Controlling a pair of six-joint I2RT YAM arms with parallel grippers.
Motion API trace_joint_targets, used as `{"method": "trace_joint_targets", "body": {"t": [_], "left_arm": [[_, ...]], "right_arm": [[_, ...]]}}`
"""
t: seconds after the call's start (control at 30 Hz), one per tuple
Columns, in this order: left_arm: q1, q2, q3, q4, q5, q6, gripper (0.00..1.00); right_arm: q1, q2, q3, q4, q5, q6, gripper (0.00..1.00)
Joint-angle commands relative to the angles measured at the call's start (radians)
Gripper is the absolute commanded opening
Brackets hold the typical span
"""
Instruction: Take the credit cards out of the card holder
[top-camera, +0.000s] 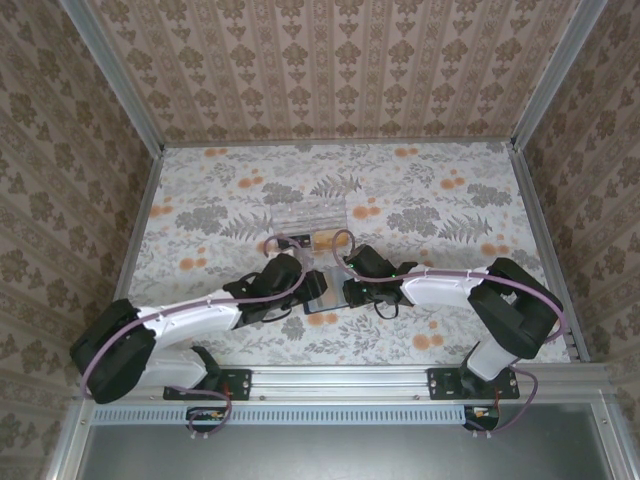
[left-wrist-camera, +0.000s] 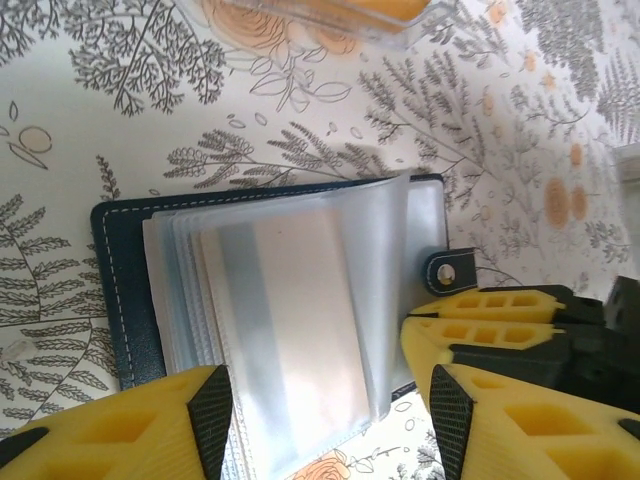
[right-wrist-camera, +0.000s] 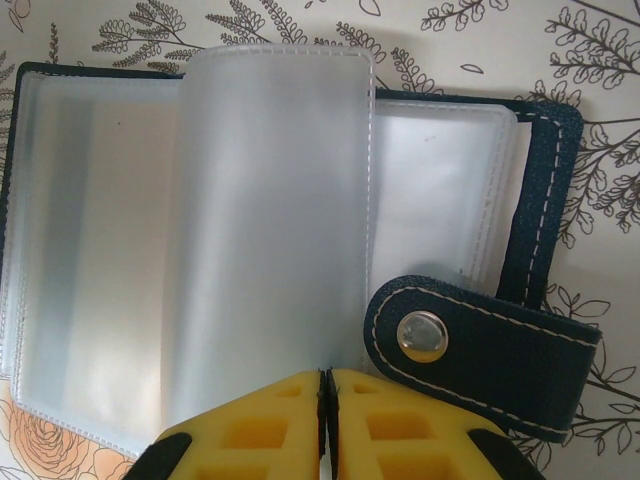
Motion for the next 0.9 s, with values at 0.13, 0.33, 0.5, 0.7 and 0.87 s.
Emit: {"method": "trace_joint_targets", "body": {"t": [0.13,0.33,0.5,0.7,0.87], "left_arm": [[-0.009,0.066,0.016,0.051,0.025,0.017,0.56],[-0.008,0.113,0.013,0.108,0.048,0.003,0.56],[-0.010,0.124,0.003,0.101,0.040,-0.009,0.56],[-0.011,0.146,0.012,0.057,0.028,-0.021,0.54],[-0.012,0.142,0.027,-0.006,0.005,-0.017,0.53]], "right_arm": [[0.003,0.020,-0.020,-0.025,-0.004,0.015,0.14],[0.003,0.015,-0.026,-0.022,-0.005,0.018,0.14],[0.004,0.018,-0.032,-0.013,-0.008,0.021,0.14],[0.004,0.015,-0.038,-0.010,-0.010,0.022,0.14],[0.004,0.014,-0.043,-0.009,-0.008,0.023,0.14]]}}
